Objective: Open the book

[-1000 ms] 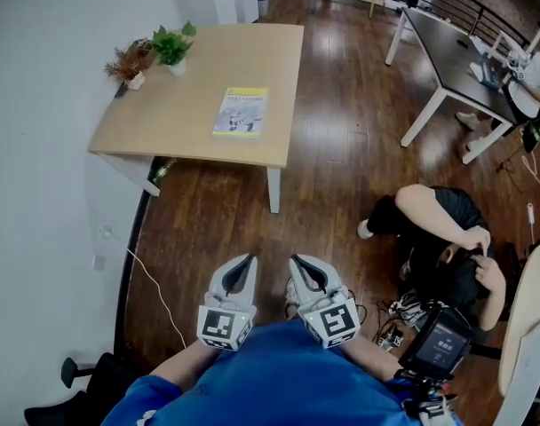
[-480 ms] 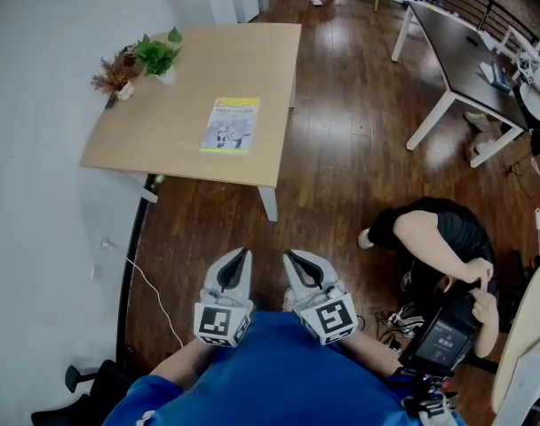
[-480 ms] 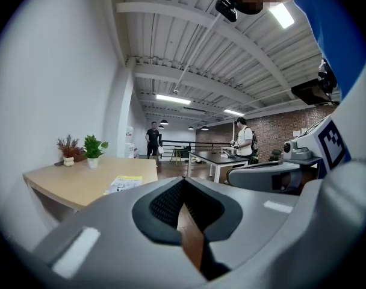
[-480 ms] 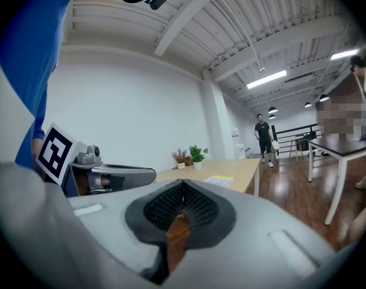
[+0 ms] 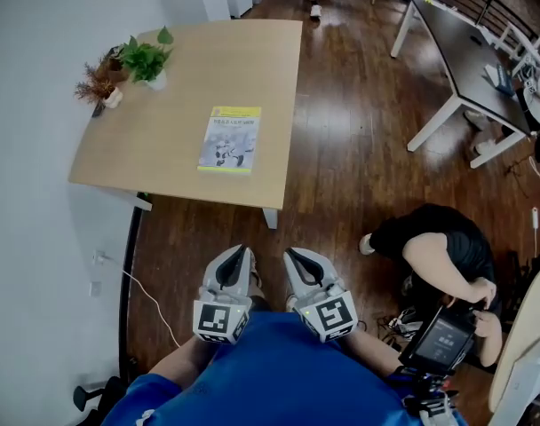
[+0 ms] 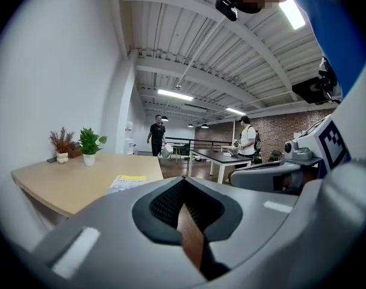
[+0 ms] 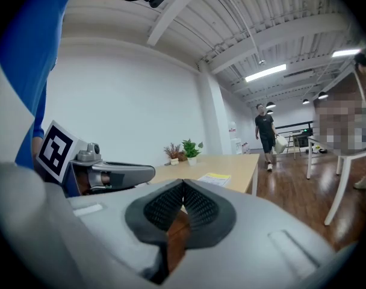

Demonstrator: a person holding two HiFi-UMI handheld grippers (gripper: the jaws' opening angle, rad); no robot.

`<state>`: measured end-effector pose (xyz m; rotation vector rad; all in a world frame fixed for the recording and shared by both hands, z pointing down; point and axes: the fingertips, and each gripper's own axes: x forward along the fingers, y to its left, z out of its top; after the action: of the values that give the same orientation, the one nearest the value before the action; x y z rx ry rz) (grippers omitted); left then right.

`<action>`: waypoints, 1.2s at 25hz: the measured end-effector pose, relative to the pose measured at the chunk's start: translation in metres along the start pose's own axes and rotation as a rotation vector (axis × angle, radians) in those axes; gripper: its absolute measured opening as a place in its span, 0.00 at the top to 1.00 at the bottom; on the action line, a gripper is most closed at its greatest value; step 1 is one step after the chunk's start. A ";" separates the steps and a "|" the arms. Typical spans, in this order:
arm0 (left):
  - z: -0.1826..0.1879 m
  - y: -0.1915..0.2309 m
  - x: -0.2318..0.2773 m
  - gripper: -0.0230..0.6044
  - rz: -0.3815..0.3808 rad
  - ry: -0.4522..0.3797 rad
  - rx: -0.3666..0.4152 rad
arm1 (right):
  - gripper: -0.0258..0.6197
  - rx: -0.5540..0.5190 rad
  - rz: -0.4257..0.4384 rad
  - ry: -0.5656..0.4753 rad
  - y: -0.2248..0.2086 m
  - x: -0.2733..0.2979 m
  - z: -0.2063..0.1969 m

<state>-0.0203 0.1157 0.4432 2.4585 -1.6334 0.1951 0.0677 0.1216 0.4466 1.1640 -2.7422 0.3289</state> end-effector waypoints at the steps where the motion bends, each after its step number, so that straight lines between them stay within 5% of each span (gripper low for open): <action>1: -0.001 0.010 0.008 0.95 -0.006 0.009 -0.005 | 0.96 -0.002 -0.007 0.009 -0.004 0.012 -0.001; 14: -0.006 0.143 0.113 0.95 -0.117 0.143 0.020 | 0.96 0.017 -0.174 0.124 -0.050 0.164 0.005; 22: -0.014 0.159 0.169 0.95 -0.185 0.212 0.049 | 0.96 0.046 -0.250 0.161 -0.083 0.197 0.007; 30: -0.051 0.154 0.224 0.95 -0.135 0.343 0.065 | 0.96 0.094 -0.216 0.197 -0.124 0.211 -0.013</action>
<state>-0.0759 -0.1321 0.5516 2.4037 -1.3328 0.6197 0.0124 -0.1054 0.5227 1.3568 -2.4302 0.5189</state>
